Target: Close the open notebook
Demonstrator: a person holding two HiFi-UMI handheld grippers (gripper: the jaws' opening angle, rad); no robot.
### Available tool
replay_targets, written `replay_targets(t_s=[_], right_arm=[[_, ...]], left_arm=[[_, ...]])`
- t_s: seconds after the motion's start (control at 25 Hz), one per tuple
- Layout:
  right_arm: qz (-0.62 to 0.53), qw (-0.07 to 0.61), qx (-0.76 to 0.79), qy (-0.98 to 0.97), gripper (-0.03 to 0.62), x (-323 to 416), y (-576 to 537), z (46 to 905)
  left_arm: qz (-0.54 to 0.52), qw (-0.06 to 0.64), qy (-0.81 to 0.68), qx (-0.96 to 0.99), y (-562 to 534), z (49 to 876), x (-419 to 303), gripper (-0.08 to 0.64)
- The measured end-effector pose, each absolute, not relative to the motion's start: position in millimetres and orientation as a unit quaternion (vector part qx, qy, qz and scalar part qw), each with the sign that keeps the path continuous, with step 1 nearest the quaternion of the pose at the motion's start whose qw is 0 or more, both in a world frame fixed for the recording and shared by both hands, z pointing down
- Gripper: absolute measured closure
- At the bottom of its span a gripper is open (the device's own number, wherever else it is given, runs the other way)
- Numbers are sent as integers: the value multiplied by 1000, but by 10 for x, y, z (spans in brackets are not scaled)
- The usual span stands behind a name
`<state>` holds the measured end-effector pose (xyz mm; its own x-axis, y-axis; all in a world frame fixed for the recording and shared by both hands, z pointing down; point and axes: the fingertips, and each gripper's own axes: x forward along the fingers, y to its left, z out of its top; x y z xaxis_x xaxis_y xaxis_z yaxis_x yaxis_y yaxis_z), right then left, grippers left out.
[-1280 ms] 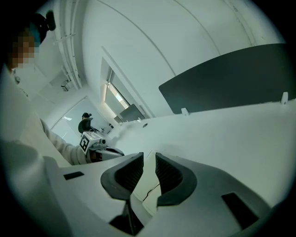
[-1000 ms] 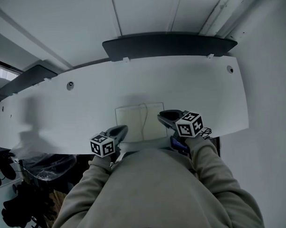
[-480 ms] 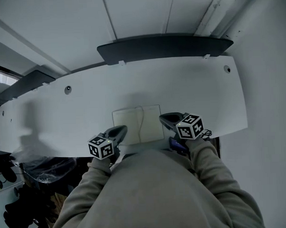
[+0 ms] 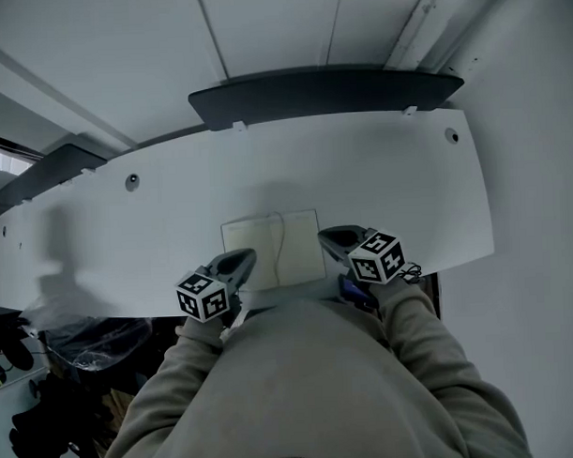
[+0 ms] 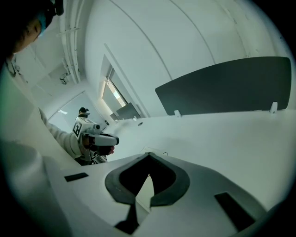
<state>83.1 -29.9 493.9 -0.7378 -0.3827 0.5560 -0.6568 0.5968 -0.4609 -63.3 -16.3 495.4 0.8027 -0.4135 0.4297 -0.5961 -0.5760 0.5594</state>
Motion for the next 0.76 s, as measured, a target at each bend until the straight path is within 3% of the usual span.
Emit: replay_targets(t_s=[0.16,0.4,0.76], right_arm=[[319,163,308,-881,572,811,-386,4626],[205,56,319,-924,572,683,-604,3475],[185,35,310,-932,572,562,-603,3223]], left_arm=[[109,295,-311,897,-347,4601,-576,558],[64,166,-309,934,-699,3594,-338,558],[27,150,-308,939,-749,3212,-268,558]])
